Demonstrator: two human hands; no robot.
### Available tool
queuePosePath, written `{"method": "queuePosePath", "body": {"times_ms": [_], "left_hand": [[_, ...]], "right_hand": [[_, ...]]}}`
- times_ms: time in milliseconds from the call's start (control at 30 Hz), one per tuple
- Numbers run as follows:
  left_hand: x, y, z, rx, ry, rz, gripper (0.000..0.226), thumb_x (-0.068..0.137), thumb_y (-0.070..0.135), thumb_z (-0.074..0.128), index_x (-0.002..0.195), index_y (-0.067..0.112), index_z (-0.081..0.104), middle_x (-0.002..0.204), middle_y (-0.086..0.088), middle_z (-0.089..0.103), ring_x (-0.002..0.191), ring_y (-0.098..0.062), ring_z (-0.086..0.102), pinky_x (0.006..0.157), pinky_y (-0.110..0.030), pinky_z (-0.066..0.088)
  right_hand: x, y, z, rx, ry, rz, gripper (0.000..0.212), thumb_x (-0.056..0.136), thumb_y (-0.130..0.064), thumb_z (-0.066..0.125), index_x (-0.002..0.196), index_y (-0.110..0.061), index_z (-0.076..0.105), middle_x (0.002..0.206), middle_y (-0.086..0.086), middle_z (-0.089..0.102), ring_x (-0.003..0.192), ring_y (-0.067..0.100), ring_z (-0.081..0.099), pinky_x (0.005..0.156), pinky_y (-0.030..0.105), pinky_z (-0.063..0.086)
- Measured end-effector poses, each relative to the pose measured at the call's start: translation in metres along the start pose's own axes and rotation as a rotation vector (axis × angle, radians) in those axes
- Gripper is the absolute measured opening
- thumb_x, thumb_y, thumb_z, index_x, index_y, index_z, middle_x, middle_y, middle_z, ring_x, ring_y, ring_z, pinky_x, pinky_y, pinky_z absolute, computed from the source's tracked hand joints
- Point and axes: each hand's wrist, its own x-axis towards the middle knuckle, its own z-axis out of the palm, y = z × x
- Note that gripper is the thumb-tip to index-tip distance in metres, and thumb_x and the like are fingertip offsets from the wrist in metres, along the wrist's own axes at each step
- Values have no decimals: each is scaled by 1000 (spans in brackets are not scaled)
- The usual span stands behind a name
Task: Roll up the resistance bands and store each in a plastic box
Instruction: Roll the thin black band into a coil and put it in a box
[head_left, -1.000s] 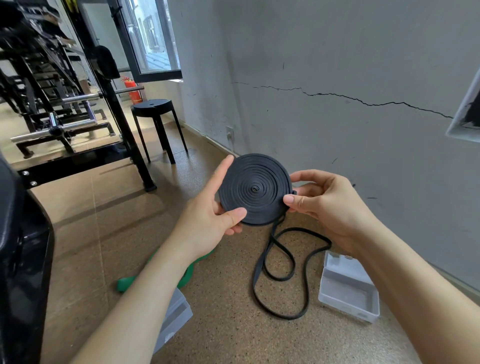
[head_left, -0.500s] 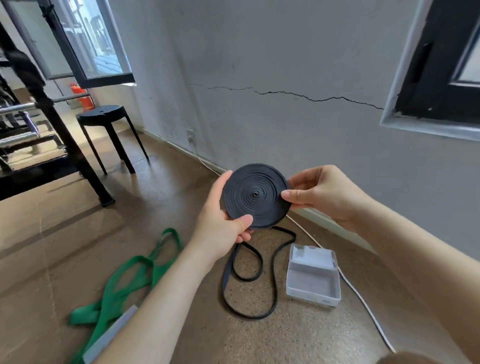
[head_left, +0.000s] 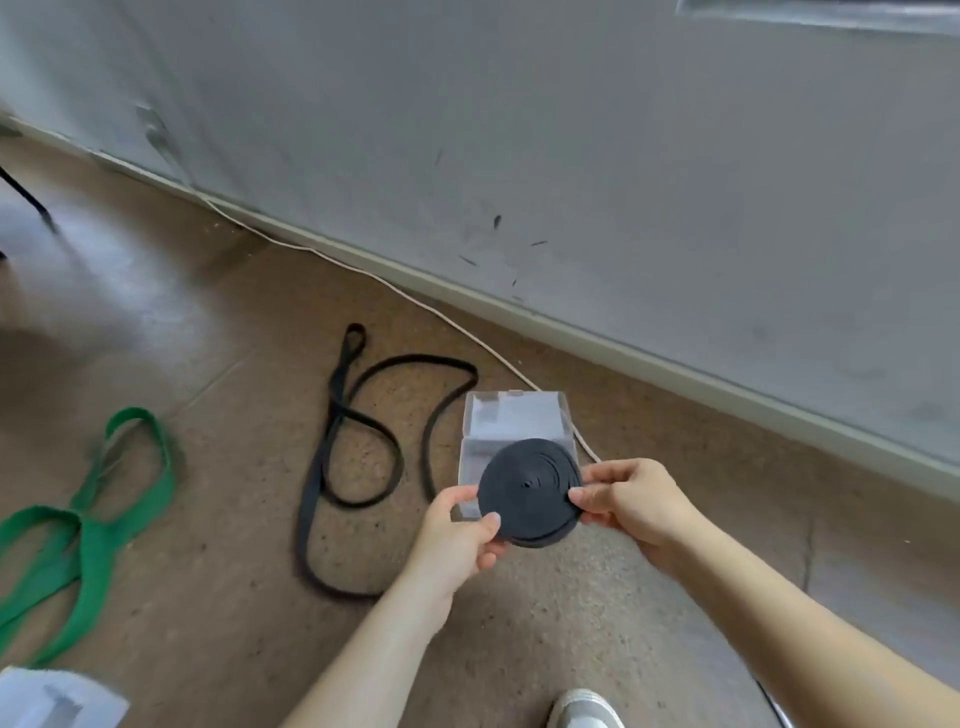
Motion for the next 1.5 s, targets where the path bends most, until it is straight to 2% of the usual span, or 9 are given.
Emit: {"method": "queuePosePath", "body": {"times_ms": [200,367,600,733,867,1033,1167,1333,1500], "left_hand": [[86,-39,18,1029,114,290,55,90,12,60,140,27,44,143,6,44,131,-21,39,103,-32,40],[115,-60,21,1277,106,348,43,93,17,56,134,30,50,130,5,55,119,-20,44,100,-33,45],[83,-86,17,1253,-69,339,26,90,16,59,110,32,67,104,7,66,97,-15,61,86,-30,53],[56,-86,-2,549,-41,165,28,85,12,68,103,34,63,101,11,69,80,0,64,73,-15,50],[56,-78,-14,483,45,246,56,84,15,70,122,45,43,114,30,49,101,2,53,79,-22,45],[92,-75,-7,192,244,-38,44,98,33,50,140,23,42,136,-1,53,117,-22,54,95,-41,49],[118,-62,2,-48,79,-243,25,94,16,55,118,14,63,95,-4,64,73,-14,51,58,-25,39],[100,-71,-10,171,266,276,34,87,-1,60,87,33,64,95,11,67,88,-3,60,71,-22,49],[93,-105,-39,614,308,675,36,75,-15,61,93,14,75,102,7,61,90,-8,61,82,-24,54]], "right_hand": [[49,17,-18,-315,181,-195,24,78,5,73,73,-18,67,66,0,66,64,18,65,73,38,59],[71,24,-14,-486,209,-337,31,80,-5,75,82,-32,61,83,-6,69,81,16,67,79,31,55],[73,45,-10,-608,98,-443,30,81,0,72,88,-28,65,84,-12,67,84,12,65,80,30,53],[64,71,-8,-698,30,-495,26,78,3,71,84,-22,65,79,-7,66,79,18,63,75,38,53],[57,86,-4,-631,-16,-465,27,78,6,72,84,-20,66,78,-7,66,78,9,64,77,32,54],[49,87,-19,-356,94,-371,39,78,9,73,85,-28,64,82,5,69,80,17,67,79,25,54],[43,91,-37,-210,167,-395,35,77,14,71,89,-19,65,82,4,70,71,6,66,71,15,53],[36,104,-76,-45,305,-349,32,78,15,68,90,-15,66,72,0,71,64,9,64,65,16,55],[36,117,-97,72,418,-258,33,81,14,66,87,-18,65,80,15,59,57,5,62,62,16,57]]}}
